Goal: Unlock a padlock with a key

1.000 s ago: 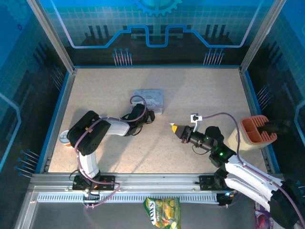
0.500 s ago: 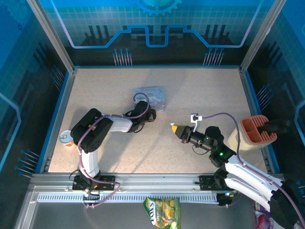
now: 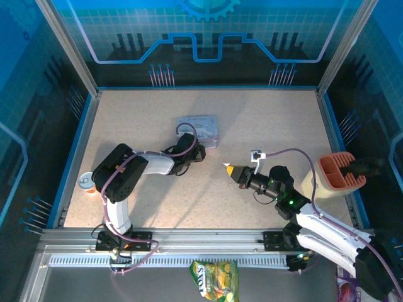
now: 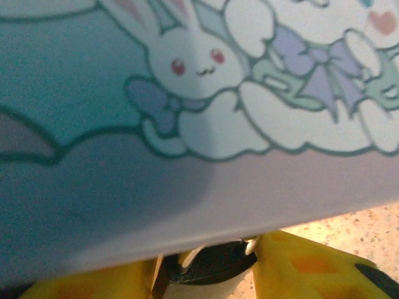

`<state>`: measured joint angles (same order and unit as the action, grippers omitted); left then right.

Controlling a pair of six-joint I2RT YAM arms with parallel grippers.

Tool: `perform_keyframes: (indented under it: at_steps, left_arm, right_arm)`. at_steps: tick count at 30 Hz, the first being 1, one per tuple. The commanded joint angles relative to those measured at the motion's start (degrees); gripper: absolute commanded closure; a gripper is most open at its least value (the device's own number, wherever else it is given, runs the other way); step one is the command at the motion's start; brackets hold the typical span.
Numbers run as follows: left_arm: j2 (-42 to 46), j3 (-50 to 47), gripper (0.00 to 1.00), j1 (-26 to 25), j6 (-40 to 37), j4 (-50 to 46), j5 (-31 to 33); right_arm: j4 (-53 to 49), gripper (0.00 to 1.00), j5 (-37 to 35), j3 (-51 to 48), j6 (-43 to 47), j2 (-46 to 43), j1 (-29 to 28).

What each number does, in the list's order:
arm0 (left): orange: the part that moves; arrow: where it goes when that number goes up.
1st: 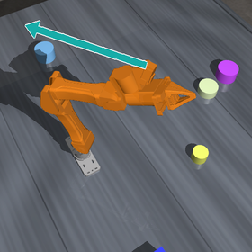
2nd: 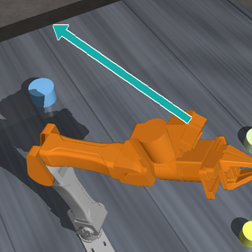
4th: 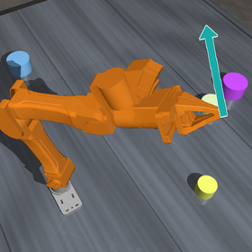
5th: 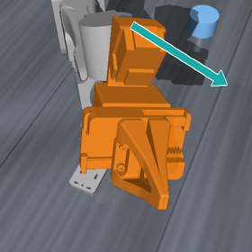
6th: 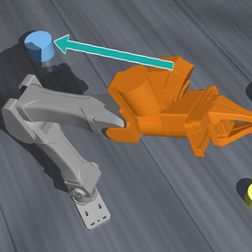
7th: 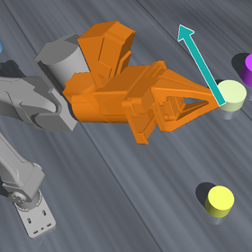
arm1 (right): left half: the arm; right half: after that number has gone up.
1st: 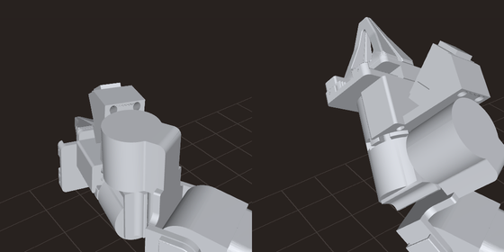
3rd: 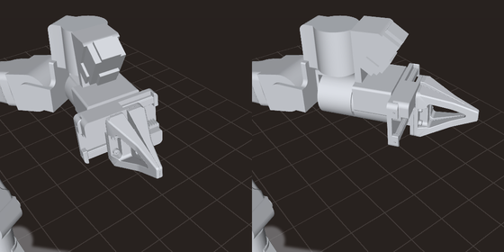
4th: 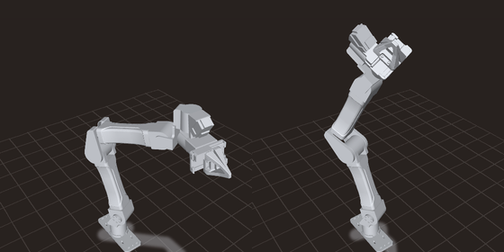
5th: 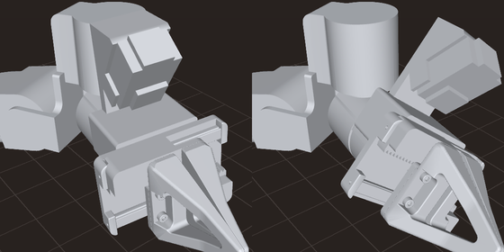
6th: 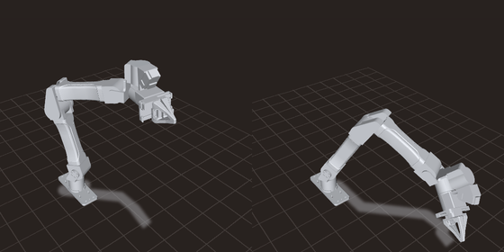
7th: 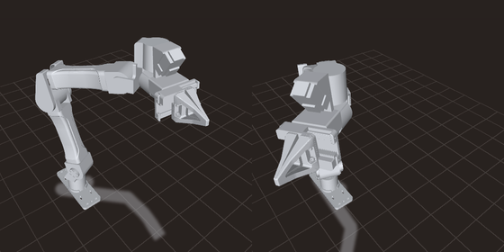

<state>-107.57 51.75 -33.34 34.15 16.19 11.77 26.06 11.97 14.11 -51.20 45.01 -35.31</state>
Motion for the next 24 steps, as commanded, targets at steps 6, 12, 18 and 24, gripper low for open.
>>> perform_keyframes:
  at_steps: [6,12,18,24]
  left_arm:
    - [-1.61,6.5,0.55,-1.93,-1.87,-15.25,6.09]
    - [-3.13,8.51,0.6,-2.1,-2.75,-16.82,5.98]
    - [-1.65,8.49,0.7,-2.11,-2.34,-15.88,3.84]
    - [2.26,5.12,0.77,-2.0,-0.12,-10.03,-0.04]
  right_arm:
    - [-0.29,1.0,-1.09,0.74,-0.39,0.06,-0.63]
    - [-0.64,1.0,-1.07,1.07,-0.68,0.24,-0.6]
    - [-3.67,1.0,-1.69,2.11,-5.9,3.92,-0.48]
    - [-0.34,1.0,-6.81,0.28,-7.15,8.28,-2.54]
